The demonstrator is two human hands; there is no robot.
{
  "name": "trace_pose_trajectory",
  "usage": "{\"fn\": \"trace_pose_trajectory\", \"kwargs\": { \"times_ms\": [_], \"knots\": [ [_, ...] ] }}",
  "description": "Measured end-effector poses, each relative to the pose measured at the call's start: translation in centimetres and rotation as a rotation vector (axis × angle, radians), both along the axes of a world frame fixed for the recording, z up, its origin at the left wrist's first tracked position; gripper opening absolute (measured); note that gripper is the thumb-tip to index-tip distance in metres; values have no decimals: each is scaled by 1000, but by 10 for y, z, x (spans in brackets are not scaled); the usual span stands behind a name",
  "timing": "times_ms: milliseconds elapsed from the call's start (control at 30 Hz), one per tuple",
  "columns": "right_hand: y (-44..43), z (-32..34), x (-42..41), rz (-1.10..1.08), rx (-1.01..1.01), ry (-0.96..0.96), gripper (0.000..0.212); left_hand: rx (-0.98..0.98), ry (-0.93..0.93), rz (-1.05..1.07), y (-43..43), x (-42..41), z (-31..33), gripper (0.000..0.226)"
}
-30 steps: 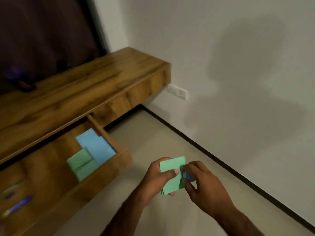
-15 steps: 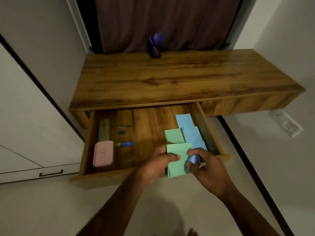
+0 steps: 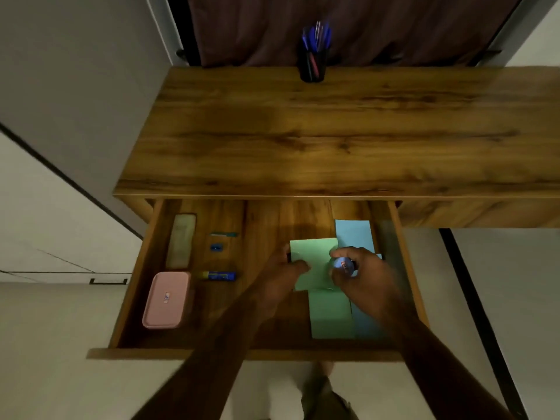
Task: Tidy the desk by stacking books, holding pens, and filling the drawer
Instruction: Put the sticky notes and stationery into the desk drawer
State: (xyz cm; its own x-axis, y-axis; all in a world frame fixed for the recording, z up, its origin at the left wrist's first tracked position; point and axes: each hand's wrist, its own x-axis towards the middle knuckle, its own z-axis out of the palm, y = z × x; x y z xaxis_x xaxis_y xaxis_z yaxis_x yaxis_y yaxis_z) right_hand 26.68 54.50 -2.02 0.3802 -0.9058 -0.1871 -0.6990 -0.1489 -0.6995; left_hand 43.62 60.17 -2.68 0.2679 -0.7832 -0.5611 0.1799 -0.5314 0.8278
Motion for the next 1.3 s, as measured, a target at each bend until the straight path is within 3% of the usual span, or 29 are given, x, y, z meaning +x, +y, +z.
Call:
{"fn": "trace_pose_trajectory", "kwargs": {
  "times_ms": [233,500,700,1100,1233,1300],
  "knots": [
    [-87,-35,8,100,115,91,40,132,27,90,-69,9,-28,34],
    [-127,-65,33,120,194,199,40,235,-47,112,-105,14,-54,38],
    [-130,-70,37,125,193,265,38,213,-172,-11,-117,15,-77,62],
    [-123,-77,46,79,135,277,45,206,-337,-196,-120,26,-76,61],
    [-119,-70,51,85,54,282,43,205,-323,-146,-115,31,-77,54],
    [-115,-65,57,109,19,279,43,217,-244,-98,-112,35,-72,39]
  ]
}}
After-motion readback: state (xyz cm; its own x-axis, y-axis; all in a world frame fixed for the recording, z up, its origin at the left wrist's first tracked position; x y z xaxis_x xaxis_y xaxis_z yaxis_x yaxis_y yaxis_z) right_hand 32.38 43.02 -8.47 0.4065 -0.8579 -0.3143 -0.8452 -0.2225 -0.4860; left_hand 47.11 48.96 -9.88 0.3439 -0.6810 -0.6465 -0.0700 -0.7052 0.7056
